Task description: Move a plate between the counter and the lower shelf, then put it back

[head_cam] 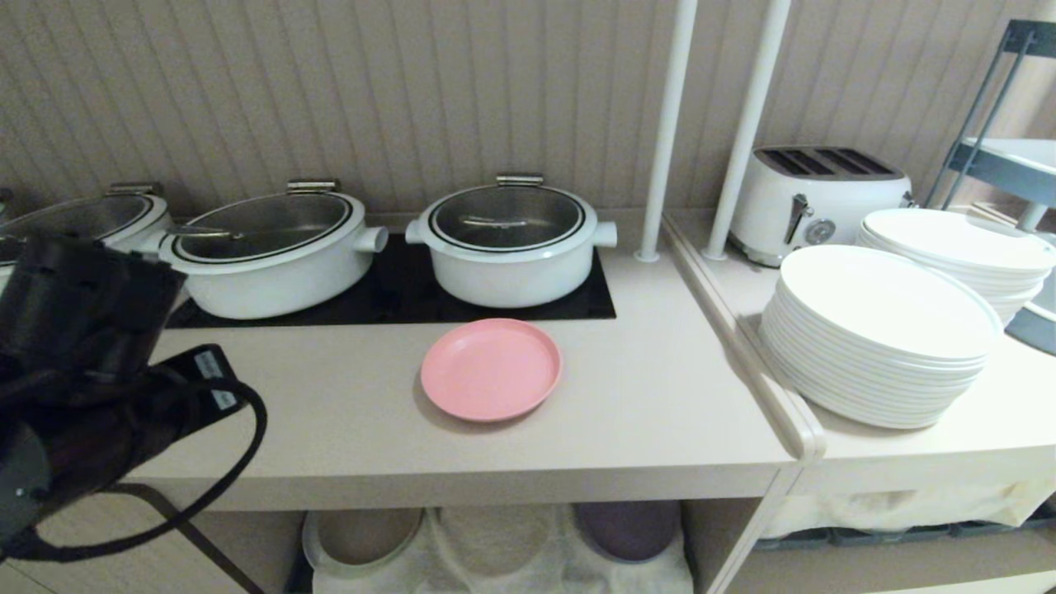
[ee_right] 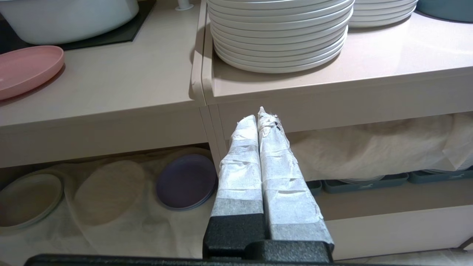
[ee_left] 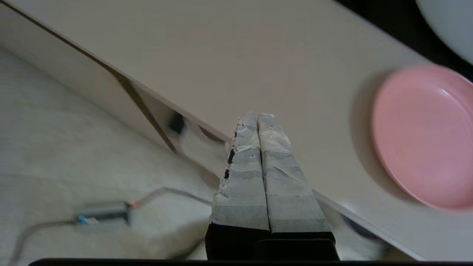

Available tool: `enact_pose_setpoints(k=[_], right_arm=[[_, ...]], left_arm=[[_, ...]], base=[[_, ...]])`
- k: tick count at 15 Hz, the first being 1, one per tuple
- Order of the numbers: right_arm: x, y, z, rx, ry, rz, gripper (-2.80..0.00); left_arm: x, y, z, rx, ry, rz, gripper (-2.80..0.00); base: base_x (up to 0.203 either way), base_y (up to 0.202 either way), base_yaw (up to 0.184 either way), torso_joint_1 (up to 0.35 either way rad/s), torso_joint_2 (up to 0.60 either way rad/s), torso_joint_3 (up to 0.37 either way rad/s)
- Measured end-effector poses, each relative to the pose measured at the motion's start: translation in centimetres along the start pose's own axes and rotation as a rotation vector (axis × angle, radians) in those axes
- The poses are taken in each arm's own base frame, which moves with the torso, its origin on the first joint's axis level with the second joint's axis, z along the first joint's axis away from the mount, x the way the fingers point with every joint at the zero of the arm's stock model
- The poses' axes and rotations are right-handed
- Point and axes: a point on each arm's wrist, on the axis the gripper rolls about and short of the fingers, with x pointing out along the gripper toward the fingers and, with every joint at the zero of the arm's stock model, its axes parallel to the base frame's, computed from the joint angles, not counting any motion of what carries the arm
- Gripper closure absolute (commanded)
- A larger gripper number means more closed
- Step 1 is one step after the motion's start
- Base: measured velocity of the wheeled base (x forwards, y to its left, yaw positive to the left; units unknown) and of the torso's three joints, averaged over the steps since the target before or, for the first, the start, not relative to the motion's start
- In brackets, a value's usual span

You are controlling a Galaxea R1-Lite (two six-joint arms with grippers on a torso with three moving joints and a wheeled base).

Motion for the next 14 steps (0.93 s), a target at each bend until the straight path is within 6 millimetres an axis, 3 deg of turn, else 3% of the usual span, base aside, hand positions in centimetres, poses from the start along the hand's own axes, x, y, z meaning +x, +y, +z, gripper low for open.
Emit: enact_pose_setpoints(k=[6,14], right_arm=[[0.0,0.0,0.0,0.000,0.000,0.000,0.00],[0.0,0.0,0.0,0.001,0.000,0.000,0.00]], left_arm=[[-2.7,2.4,0.9,0.175,-0.179,-0.043,0.00],[-6.1,7.5,0.6,0.478,-0.486,-0.075,0.00]], base=[[0.000,0.000,0.000,0.000,0.00,0.000],[0.000,0.000,0.000,0.000,0.00,0.000]])
